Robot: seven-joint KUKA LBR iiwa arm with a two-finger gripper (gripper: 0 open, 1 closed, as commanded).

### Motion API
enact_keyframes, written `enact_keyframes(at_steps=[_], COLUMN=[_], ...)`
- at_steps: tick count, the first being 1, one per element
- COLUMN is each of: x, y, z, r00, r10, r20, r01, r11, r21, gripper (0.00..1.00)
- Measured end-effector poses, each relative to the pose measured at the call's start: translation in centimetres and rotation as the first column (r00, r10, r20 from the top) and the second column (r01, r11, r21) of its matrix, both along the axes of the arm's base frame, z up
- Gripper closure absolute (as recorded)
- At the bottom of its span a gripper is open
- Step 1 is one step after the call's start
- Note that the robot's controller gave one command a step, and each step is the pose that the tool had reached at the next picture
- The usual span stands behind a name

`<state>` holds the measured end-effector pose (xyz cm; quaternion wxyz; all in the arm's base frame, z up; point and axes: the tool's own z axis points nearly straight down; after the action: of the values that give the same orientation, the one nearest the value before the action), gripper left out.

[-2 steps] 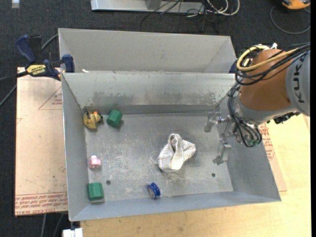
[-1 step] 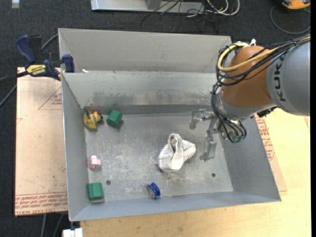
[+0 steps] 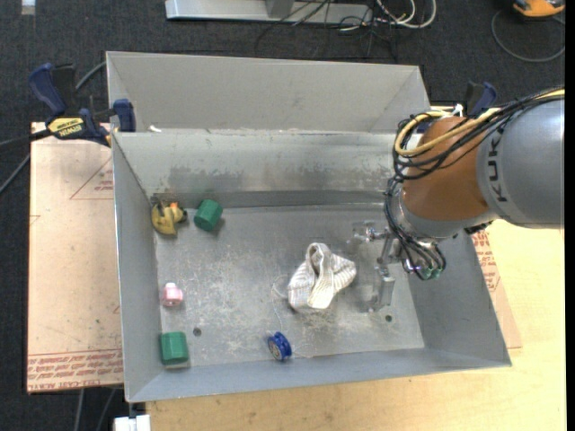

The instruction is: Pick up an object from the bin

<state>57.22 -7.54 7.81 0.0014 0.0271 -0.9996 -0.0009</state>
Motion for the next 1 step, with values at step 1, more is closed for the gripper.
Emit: enact_keyframes(at_steps=[1], x=[1.2], y=[3.33], z=[-0.48], r00=[0.978], r10=[0.209], r20=[0.011], r01=[-0.209], r11=[0.978], r21=[-0.001], gripper=[0.0])
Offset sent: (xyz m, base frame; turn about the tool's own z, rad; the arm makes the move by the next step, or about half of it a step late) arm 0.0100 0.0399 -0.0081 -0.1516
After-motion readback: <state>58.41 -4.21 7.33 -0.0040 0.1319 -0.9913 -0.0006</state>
